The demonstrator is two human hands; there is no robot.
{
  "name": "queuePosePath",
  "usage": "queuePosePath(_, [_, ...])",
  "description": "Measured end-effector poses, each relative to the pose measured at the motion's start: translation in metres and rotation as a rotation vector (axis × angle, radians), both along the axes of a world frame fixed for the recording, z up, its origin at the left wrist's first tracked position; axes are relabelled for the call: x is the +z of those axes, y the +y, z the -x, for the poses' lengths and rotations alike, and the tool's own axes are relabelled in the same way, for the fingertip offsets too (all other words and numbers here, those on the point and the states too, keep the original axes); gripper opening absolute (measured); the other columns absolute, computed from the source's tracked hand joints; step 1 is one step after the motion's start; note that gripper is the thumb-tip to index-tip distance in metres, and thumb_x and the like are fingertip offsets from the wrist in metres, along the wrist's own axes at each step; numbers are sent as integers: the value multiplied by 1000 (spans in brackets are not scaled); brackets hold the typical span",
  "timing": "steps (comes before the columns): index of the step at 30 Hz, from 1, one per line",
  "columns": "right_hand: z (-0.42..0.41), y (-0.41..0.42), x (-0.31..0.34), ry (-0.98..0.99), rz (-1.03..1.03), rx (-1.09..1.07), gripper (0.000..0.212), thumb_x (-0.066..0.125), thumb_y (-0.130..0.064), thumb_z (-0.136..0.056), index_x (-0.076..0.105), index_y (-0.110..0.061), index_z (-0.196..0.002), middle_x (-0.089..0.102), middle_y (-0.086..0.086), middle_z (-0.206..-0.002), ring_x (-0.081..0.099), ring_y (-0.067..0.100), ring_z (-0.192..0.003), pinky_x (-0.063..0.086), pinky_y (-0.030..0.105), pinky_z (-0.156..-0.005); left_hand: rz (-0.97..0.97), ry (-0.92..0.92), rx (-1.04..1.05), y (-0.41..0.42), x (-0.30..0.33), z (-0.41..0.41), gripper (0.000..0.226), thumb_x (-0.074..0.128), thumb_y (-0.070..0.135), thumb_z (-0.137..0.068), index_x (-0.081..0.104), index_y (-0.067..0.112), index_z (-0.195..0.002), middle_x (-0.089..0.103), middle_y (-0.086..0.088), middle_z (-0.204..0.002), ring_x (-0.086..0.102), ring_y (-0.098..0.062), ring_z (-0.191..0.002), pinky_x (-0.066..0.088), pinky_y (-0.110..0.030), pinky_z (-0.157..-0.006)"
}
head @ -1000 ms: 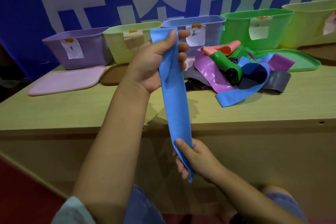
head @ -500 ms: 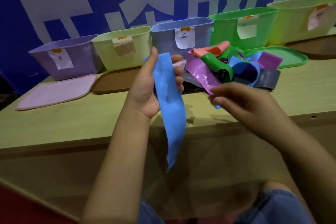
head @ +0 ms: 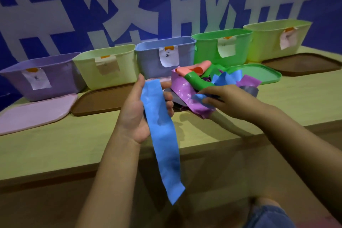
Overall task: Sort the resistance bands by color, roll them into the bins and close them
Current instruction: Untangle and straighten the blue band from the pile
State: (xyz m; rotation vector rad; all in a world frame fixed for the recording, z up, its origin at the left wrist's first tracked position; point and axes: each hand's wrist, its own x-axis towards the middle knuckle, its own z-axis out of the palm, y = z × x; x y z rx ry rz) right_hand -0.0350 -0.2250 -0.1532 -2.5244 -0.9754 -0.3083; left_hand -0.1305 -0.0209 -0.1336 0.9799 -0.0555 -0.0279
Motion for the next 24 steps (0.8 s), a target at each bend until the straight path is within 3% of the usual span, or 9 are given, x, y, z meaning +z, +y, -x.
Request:
queuePosePath(5, [-16,5,31,60,-462,25,17,53,-19,-96,64,-7,-96,64,14,-85,50,15,-78,39,34,-69,12,12,31,0,6,0,61,34,55,-93,72,9,-80,56,-5,-62,54,-14,-49,47,-22,-52])
queuePosePath(8, [-28,11,58,44,-645,-6,21,49,-16,-98,62,-4,-87,54,6,-75,44,11,-73,34,29,-64,22,33,41,1,11,-3,58,35,53,-93,69,8,-84,56,-6,-60,53,-15,-47,47,-22,-50])
queuePosePath(11, [-36,18,91,25,-775,-32,32,44,-17,-100,56,5,-81,44,10,-71,37,10,-64,28,29,-59,45,47,45,1,16,-5,53,35,52,-94,61,6,-92,55,-6,-59,53,-15,-47,47,-23,-48])
queuePosePath(15, [-34,27,139,-79,-919,-41,34,41,-18,-100,48,-16,-67,47,6,-65,42,11,-62,32,30,-58,36,37,66,2,23,-6,51,36,51,-95,59,6,-102,56,-7,-61,54,-16,-47,48,-24,-48])
queuePosePath(18, [-20,31,174,-106,-1025,11,28,39,-18,-101,53,-11,-77,56,6,-67,53,16,-61,43,30,-59,46,30,101,1,29,-6,47,39,49,-95,59,8,-104,57,-7,-61,54,-17,-48,49,-25,-47])
queuePosePath(20, [-9,32,193,-124,-1084,51,28,38,-18,-102,57,-4,-86,61,10,-73,59,19,-66,51,38,-66,38,25,125,1,32,-5,44,41,48,-95,61,9,-100,58,-8,-61,55,-18,-49,50,-25,-47])
queuePosePath(24, [9,36,208,-101,-1101,95,36,42,-24,-99,56,9,-98,58,35,-96,60,40,-86,49,58,-82,-6,-2,214,2,37,-1,40,44,46,-94,63,11,-100,61,-7,-65,57,-16,-52,48,-25,-50])
